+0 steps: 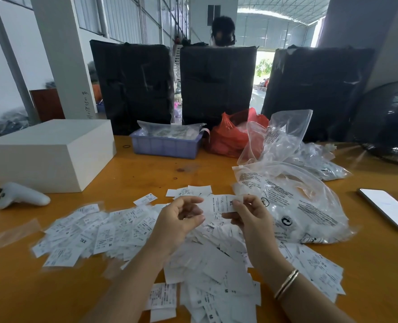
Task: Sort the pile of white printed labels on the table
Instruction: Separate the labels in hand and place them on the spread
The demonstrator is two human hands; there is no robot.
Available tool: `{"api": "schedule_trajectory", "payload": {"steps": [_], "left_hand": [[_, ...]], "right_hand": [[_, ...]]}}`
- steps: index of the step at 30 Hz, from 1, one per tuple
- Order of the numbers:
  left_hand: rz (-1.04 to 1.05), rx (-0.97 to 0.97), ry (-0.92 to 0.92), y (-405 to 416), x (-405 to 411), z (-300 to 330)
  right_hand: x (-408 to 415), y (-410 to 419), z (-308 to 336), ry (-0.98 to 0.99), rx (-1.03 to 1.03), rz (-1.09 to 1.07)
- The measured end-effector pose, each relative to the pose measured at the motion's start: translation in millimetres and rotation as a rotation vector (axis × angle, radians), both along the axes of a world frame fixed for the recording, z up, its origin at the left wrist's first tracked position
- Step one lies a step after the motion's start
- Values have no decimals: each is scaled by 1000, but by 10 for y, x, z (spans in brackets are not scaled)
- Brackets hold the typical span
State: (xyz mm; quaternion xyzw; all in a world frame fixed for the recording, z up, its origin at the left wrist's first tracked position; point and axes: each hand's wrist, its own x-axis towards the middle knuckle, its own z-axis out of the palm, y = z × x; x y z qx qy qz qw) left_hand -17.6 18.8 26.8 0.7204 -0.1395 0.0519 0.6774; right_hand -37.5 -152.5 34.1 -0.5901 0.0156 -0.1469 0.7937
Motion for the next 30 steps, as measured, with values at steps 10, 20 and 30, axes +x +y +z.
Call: {"api": "schedule_trajectory", "payload": {"steps": [10,20,30], "left_hand": [[20,7,3,-1,-2,5],[47,-52,23,-1,14,3],[11,-133,109,-5,3,21]], "right_hand": [[14,30,-49,2,-5,58],[46,-13,-100,-11,-156,101],[60,-87,-100,-55,-261,194]]}}
